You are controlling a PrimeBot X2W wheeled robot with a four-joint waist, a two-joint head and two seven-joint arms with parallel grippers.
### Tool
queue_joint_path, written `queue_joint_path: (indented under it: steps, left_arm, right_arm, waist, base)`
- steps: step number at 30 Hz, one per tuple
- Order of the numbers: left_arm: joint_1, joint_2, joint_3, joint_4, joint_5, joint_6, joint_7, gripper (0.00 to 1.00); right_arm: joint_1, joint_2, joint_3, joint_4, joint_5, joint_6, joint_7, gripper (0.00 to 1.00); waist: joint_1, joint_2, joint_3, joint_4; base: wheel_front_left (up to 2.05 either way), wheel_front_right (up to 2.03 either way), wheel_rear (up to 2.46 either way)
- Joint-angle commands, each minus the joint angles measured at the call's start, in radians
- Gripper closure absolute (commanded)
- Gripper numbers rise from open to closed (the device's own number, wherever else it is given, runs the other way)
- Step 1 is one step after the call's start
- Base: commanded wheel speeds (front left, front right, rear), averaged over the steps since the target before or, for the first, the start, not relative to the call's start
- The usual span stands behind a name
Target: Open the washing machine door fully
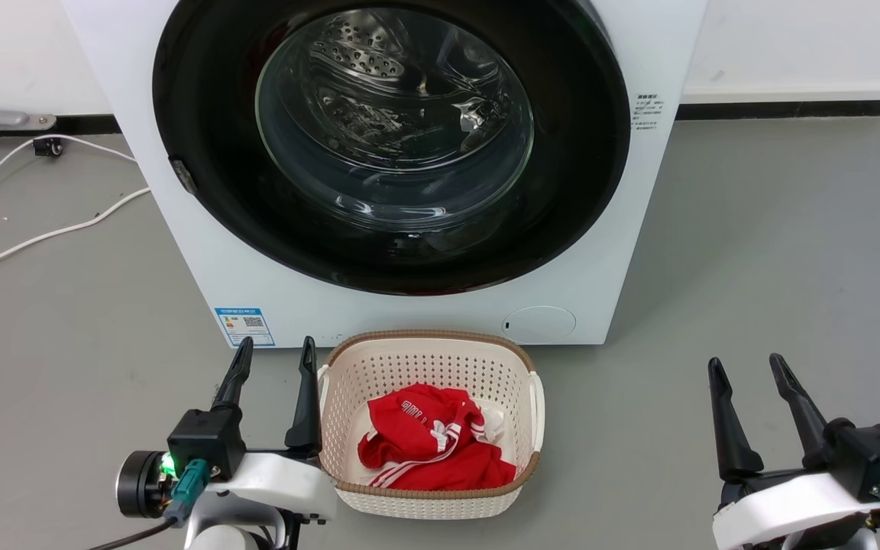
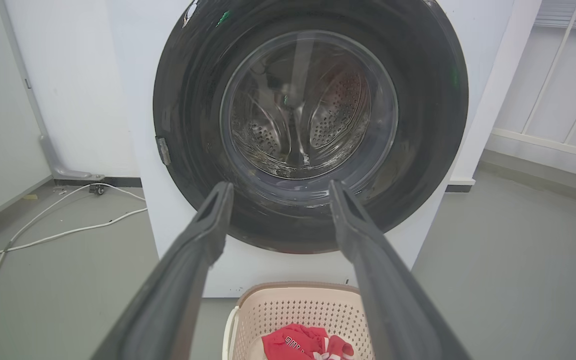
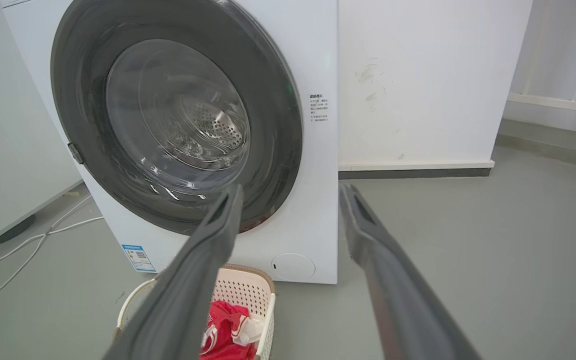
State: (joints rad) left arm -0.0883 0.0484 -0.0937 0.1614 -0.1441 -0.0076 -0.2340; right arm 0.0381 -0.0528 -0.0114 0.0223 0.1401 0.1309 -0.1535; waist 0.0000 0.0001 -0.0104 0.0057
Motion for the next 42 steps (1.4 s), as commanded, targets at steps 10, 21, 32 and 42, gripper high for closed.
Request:
queue_joint_path:
  steps: [10,21,32,42]
  left_arm:
    - [-0.012,0.003,-0.011,0.003,0.084,0.014,-0.028,0.0]
    - [-0.006,0.003,-0.01,0.008,0.088,0.018,-0.033,0.0]
    - [-0.008,0.003,-0.013,0.013,0.073,0.024,-0.032,0.0]
    - [-0.01,0.003,-0.01,0.017,0.07,0.023,-0.032,0.0]
  right_arm:
    - [0.017,0.004,-0.005,-0.017,-0.076,0.0,-0.005,0.0]
    - [0.024,0.004,-0.002,-0.016,-0.078,0.0,-0.003,0.0]
    - [0.017,0.004,-0.007,-0.007,-0.05,0.0,0.003,0.0]
    - [0.009,0.004,0.011,-0.011,0.182,0.0,-0.044,1.0]
  waist:
    - [0.0,-0.0001,-0.001,0.003]
    - [0.0,-0.0001,-0.002,0.002]
    - [0.0,-0.0001,0.001,0.0]
    - [0.0,-0.0001,0.0,-0.001]
  base:
    - [0.0,0.0,0.0]
    - [0.0,0.0,0.0]
    - [0.0,0.0,0.0]
    - [0.0,0.0,0.0]
